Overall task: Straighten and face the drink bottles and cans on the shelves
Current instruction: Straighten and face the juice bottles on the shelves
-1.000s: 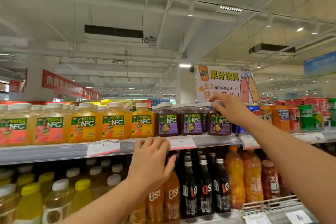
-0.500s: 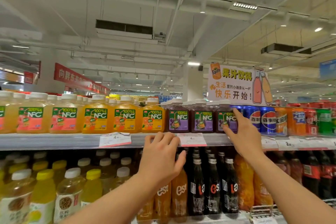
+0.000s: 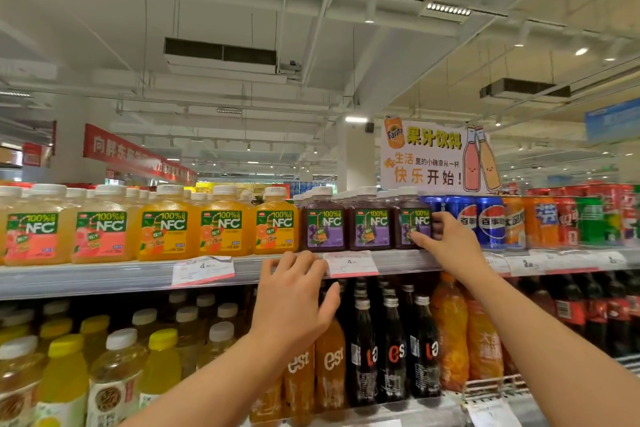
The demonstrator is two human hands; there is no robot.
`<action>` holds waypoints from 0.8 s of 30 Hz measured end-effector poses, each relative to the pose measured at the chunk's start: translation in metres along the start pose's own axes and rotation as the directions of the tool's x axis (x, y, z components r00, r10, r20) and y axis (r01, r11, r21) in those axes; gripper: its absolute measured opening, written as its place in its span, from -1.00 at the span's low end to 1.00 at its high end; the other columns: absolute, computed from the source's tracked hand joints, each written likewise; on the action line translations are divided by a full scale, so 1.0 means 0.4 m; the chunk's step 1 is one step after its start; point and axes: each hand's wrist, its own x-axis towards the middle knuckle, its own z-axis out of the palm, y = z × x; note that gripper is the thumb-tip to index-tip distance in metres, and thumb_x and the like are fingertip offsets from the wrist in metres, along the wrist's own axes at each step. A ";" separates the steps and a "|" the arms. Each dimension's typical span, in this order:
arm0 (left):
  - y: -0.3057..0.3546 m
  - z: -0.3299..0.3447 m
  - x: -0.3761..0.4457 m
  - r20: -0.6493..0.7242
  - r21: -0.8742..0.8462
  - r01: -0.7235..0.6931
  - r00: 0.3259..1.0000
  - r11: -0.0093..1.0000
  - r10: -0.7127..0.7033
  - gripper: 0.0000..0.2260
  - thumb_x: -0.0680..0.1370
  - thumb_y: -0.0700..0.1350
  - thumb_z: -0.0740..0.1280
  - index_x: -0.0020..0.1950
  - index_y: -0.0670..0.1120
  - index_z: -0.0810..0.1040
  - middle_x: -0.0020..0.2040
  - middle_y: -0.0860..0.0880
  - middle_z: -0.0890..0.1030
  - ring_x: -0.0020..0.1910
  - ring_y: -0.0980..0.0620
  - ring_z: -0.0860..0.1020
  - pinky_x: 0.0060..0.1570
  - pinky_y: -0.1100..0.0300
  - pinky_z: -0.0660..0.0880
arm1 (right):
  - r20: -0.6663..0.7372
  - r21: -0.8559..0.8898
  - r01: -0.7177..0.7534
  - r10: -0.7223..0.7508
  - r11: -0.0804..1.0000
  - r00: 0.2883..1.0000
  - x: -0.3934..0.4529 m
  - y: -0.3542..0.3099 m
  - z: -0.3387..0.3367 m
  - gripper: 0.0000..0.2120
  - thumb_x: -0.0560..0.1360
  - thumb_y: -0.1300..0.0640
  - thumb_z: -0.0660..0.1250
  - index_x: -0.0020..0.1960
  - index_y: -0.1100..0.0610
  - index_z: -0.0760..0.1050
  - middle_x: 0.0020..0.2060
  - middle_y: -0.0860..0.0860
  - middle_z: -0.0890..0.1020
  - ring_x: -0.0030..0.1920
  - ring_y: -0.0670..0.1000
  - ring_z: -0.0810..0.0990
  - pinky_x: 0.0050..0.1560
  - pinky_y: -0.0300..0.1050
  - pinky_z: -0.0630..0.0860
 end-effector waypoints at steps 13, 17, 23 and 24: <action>-0.004 -0.014 -0.002 0.078 -0.004 -0.037 0.996 0.999 0.037 -0.65 0.60 0.25 0.10 0.20 0.11 0.52 0.19 0.14 0.55 0.18 0.04 0.45 0.20 -0.01 0.37 | -0.125 -0.228 0.010 -0.039 0.974 0.991 -0.043 -0.025 0.039 -0.31 0.47 -0.16 0.47 0.42 0.20 0.35 0.25 0.19 0.57 0.22 0.24 0.55 0.11 0.11 0.54; -0.025 -0.036 -0.025 0.178 -0.016 -0.107 0.978 0.994 0.108 -0.52 0.63 0.23 0.07 0.46 0.04 0.39 0.45 0.05 0.45 0.44 -0.01 0.34 0.45 -0.03 0.23 | -0.227 -0.322 0.172 -0.252 0.931 0.941 -0.145 -0.091 0.085 -0.40 0.48 0.02 0.48 0.42 0.21 0.37 0.32 0.21 0.50 0.27 0.28 0.49 0.21 0.23 0.50; -0.115 -0.123 -0.063 0.110 -0.074 0.007 0.994 0.997 0.001 -0.57 0.61 0.16 0.13 0.43 0.05 0.45 0.42 0.08 0.48 0.42 0.05 0.35 0.46 0.03 0.28 | -0.015 -0.252 0.613 -0.637 0.749 0.771 -0.299 -0.225 0.190 -0.61 0.44 0.11 0.51 0.23 0.16 0.58 0.14 0.08 0.65 0.17 0.15 0.61 0.18 0.16 0.58; -0.148 -0.149 -0.062 0.076 -0.061 0.009 0.997 0.998 -0.005 -0.62 0.61 0.11 0.17 0.38 0.05 0.49 0.36 0.09 0.52 0.37 0.05 0.39 0.41 0.05 0.33 | 0.037 -0.237 0.637 -0.649 0.733 0.760 -0.317 -0.251 0.209 -0.59 0.46 0.06 0.50 0.27 0.14 0.58 0.17 0.06 0.65 0.20 0.12 0.61 0.24 0.12 0.56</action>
